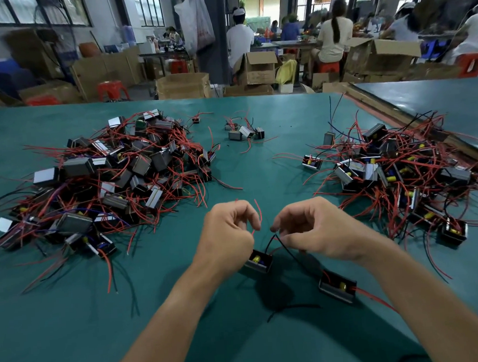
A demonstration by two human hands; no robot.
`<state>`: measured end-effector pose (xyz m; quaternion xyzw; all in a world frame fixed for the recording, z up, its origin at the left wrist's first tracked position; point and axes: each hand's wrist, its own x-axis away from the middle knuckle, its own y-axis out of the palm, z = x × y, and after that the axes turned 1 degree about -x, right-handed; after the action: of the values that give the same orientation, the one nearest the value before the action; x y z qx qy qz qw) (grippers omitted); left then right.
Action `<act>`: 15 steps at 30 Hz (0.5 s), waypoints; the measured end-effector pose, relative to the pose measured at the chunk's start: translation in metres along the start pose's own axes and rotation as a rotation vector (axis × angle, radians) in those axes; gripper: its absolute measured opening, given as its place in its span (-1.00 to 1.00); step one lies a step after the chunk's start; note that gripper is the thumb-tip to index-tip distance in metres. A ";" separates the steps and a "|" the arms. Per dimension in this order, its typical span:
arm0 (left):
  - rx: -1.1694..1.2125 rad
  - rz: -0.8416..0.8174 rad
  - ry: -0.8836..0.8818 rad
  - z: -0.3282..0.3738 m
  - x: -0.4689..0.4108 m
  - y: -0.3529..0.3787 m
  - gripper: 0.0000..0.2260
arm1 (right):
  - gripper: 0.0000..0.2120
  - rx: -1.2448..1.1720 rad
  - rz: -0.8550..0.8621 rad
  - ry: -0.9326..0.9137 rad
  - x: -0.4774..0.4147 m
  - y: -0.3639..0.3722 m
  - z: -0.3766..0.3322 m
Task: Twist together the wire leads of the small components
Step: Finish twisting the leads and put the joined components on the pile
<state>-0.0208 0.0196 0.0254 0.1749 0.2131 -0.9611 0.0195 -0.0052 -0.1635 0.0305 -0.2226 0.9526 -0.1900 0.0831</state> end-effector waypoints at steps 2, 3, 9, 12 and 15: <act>0.011 -0.001 -0.047 -0.006 -0.002 0.001 -0.71 | -0.76 -0.018 0.028 -0.007 0.000 0.001 -0.001; 0.031 -0.014 -0.078 -0.007 -0.002 0.002 -0.71 | -0.76 -0.029 0.048 -0.008 0.000 0.001 -0.001; 0.038 -0.035 -0.056 -0.008 -0.004 0.003 -0.88 | -0.76 -0.096 0.162 -0.018 -0.001 0.001 -0.004; 0.111 -0.055 -0.055 -0.007 -0.004 0.000 -0.83 | -0.78 -0.120 0.181 -0.018 -0.001 0.001 -0.005; 0.114 -0.062 -0.041 -0.006 -0.003 0.000 -0.83 | -0.80 -0.122 0.167 -0.023 -0.001 0.002 -0.005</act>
<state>-0.0158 0.0223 0.0216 0.1493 0.1627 -0.9752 -0.0159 -0.0061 -0.1598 0.0345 -0.1491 0.9766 -0.1218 0.0957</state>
